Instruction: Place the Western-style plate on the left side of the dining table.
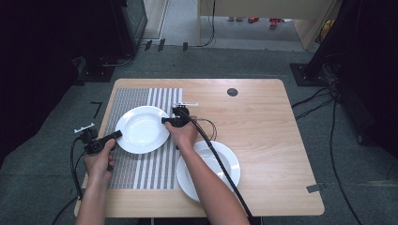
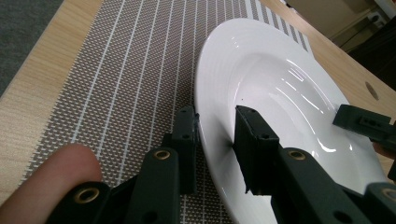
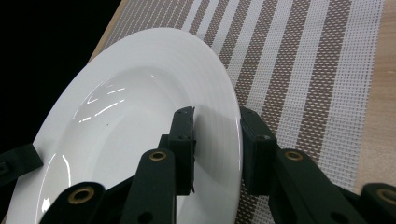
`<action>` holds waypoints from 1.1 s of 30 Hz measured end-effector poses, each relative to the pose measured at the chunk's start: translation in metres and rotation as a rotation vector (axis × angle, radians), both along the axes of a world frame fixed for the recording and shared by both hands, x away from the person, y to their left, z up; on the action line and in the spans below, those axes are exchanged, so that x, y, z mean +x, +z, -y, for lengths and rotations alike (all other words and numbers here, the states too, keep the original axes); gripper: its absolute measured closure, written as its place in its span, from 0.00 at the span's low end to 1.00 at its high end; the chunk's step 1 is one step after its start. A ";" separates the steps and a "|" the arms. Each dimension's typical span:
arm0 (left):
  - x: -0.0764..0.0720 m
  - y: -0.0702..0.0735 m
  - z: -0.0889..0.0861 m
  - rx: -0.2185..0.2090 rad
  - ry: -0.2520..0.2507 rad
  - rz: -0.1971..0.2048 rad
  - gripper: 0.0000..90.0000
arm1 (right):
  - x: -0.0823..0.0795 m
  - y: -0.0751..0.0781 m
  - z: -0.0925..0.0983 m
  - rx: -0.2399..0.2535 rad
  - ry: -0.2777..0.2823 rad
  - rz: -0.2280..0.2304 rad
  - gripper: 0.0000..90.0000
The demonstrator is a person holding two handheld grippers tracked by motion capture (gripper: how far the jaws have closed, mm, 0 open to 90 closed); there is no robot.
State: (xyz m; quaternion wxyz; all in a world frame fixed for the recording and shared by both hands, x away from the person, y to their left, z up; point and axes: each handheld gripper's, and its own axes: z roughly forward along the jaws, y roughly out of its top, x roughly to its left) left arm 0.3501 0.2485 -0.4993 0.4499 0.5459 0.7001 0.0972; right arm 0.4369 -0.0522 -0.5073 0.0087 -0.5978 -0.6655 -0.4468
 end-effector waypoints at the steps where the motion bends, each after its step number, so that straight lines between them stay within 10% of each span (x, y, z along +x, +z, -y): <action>1: 0.000 0.000 0.000 0.004 -0.002 0.003 0.78 | 0.000 0.000 0.000 -0.005 0.002 0.002 0.78; 22: -0.016 0.027 0.010 0.076 -0.081 0.142 0.33 | -0.020 0.050 0.016 -0.025 0.009 0.241 0.52; 33: -0.036 0.048 0.019 0.110 -0.126 0.202 0.19 | -0.043 0.069 0.049 -0.035 0.042 0.263 0.37</action>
